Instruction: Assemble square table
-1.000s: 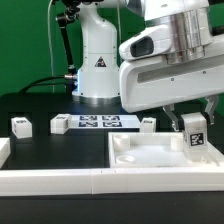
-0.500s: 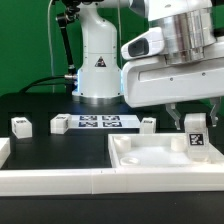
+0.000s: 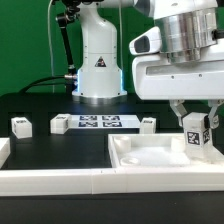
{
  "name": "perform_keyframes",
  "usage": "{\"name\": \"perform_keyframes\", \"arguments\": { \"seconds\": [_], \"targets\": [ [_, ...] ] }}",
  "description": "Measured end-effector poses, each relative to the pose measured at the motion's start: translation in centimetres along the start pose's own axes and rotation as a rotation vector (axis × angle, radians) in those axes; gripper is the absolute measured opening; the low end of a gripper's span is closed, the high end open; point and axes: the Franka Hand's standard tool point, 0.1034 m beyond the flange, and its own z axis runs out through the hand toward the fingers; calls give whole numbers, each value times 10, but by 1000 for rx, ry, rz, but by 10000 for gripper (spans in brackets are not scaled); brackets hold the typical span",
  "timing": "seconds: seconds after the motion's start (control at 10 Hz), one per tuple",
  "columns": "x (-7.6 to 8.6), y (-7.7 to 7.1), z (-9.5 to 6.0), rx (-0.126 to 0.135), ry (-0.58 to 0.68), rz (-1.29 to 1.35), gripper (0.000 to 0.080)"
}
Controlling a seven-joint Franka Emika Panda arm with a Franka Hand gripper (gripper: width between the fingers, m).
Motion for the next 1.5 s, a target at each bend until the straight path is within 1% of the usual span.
{"name": "perform_keyframes", "arguments": {
  "seconds": [0.1, 0.3, 0.4, 0.6, 0.7, 0.8, 0.9, 1.0, 1.1, 1.2, 1.5],
  "targets": [
    [-1, 0, 0, 0, -10, 88, 291],
    [-2, 0, 0, 5, -21, 179, 291],
    [-3, -1, 1, 9, -30, 274, 291],
    [-4, -1, 1, 13, -37, 313, 291],
    [-4, -1, 2, 13, -37, 288, 374],
    [-4, -1, 2, 13, -37, 239, 556],
    [-4, -1, 2, 14, -37, 181, 556],
    [-4, -1, 3, 14, -37, 94, 630],
    [-7, -3, 3, 15, -35, -31, 644],
    [-7, -3, 4, 16, -35, -87, 644],
    [-9, -3, 3, 21, -32, -385, 648]
  ]
}}
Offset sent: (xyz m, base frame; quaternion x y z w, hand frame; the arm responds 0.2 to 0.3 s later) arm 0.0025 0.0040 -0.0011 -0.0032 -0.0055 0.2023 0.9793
